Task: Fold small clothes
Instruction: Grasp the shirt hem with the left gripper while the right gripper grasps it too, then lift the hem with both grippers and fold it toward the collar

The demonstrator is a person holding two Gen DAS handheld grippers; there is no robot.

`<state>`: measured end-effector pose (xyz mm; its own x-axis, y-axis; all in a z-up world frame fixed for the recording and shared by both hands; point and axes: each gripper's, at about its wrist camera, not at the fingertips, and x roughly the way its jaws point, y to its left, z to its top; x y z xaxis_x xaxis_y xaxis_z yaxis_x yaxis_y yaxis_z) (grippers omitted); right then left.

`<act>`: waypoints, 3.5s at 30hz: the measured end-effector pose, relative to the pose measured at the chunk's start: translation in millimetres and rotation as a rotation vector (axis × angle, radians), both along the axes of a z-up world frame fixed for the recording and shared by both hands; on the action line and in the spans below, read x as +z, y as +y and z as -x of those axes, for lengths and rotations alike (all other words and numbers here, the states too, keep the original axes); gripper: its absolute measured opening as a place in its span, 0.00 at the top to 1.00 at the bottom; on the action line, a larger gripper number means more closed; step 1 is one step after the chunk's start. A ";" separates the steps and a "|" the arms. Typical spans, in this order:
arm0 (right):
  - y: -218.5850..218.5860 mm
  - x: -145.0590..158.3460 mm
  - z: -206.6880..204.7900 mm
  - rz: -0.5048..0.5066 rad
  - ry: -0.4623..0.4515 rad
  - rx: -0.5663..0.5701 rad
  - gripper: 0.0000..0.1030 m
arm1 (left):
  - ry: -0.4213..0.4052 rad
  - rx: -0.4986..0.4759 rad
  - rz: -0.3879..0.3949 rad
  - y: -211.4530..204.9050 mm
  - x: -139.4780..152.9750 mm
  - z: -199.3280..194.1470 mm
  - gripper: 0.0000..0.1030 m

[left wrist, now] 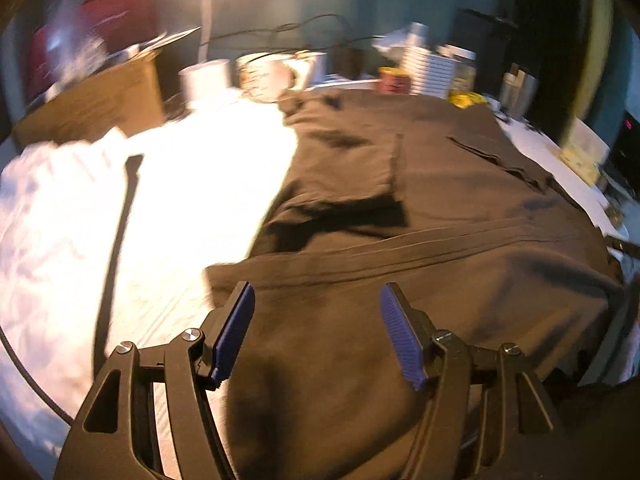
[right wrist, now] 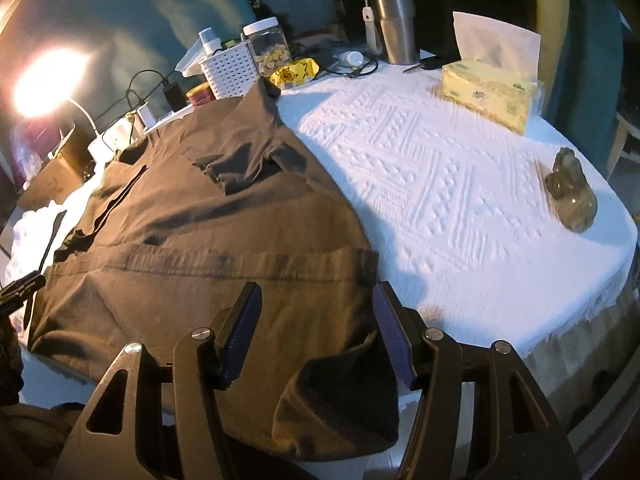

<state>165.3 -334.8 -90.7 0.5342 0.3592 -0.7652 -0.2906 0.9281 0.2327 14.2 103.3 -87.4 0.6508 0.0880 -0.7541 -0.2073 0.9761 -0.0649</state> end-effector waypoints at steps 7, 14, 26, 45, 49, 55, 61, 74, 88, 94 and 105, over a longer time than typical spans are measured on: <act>10.9 -10.1 2.6 0.029 -0.013 0.019 0.41 | 0.058 0.061 -0.002 22.3 -18.8 11.5 0.37; 23.3 -13.3 0.3 0.138 -0.055 -0.032 0.80 | 0.056 -0.008 -0.039 7.9 -25.6 3.4 0.49; 33.1 1.1 5.6 0.193 -0.119 0.029 0.94 | -0.026 -0.081 -0.097 -4.4 3.3 13.1 0.93; 19.5 109.1 26.0 0.099 -0.381 0.011 0.96 | -0.259 -0.081 -0.118 -5.6 82.2 45.6 0.95; 19.4 132.0 33.0 0.078 -0.452 0.009 0.96 | -0.301 -0.073 -0.140 -5.9 98.4 52.6 0.95; 20.0 153.1 36.1 0.069 -0.531 0.022 0.96 | -0.351 -0.066 -0.171 -5.6 114.1 57.4 0.95; 20.9 161.0 24.6 0.071 -0.560 0.030 0.96 | -0.380 -0.077 -0.199 -6.7 121.4 46.2 0.95; 41.1 159.8 -29.4 0.085 -0.557 0.034 0.96 | -0.383 -0.041 -0.213 11.5 120.5 -1.5 0.95; 66.3 143.5 -98.2 0.085 -0.498 0.044 0.96 | -0.363 -0.009 -0.222 30.2 111.4 -61.7 0.95; 79.1 136.8 -130.1 0.080 -0.467 0.045 0.96 | -0.352 -0.012 -0.215 40.6 108.7 -89.0 0.95; 101.1 121.0 -190.5 0.079 -0.425 0.046 0.96 | -0.323 -0.001 -0.212 61.3 96.9 -144.2 0.95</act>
